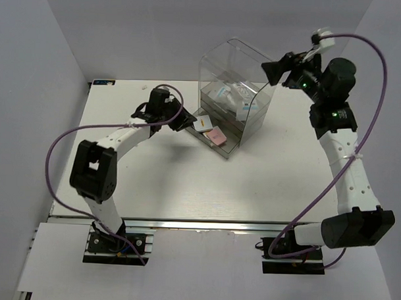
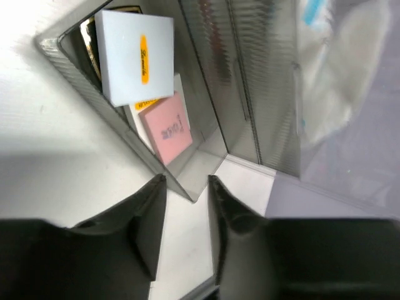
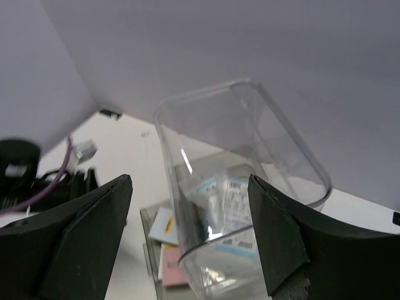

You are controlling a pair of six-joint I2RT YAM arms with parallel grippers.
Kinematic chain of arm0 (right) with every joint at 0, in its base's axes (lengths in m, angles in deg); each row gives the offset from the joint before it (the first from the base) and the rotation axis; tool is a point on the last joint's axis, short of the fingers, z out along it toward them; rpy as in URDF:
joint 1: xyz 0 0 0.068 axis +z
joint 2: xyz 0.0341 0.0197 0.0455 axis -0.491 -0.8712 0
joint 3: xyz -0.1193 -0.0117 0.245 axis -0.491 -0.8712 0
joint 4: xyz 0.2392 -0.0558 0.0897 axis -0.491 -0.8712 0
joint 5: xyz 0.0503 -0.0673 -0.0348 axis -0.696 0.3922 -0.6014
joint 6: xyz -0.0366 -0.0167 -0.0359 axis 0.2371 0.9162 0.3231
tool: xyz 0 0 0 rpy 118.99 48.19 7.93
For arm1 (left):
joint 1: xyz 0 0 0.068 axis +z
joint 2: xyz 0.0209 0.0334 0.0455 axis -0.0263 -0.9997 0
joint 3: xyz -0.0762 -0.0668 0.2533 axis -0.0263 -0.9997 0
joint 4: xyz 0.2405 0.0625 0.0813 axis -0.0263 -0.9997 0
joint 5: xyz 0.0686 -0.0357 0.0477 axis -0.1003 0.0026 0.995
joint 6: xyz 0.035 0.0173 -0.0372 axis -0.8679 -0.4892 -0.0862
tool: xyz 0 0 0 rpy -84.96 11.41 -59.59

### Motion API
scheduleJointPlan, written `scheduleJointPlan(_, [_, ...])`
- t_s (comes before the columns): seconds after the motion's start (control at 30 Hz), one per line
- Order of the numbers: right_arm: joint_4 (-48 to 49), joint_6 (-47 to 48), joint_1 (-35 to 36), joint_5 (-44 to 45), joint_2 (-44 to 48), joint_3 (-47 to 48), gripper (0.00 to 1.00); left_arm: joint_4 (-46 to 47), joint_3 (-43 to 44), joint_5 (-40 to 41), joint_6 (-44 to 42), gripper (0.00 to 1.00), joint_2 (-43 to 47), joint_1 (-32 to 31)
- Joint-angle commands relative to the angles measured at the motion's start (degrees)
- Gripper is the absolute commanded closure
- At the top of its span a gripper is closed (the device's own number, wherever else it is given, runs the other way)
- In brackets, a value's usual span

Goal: Organize the makeup

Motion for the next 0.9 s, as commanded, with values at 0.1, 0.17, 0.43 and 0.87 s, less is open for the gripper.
scheduleJointPlan(0.1, [3.2,-14.7,-4.3,-0.9,-6.5,5.4,0.23,11.2,-16.0,1.2,1.8,0.78,11.8,2.4])
scheduleJointPlan(0.17, [3.6,-18.1,-7.0,1.8,-9.8,6.2,0.27,13.0,-18.3,0.6,2.6,0.78,11.6,2.4])
scheduleJointPlan(0.43, [2.5,-19.9,-11.4,-1.6,-25.0,18.9,0.34,17.0,-15.5,-3.9,2.2,0.77,1.3,2.4])
scheduleJointPlan(0.87, [2.5,-20.0,-11.4,-8.2,-25.9,9.1,0.61,17.1,-0.8,-8.4,3.5,0.77,-15.1,1.0])
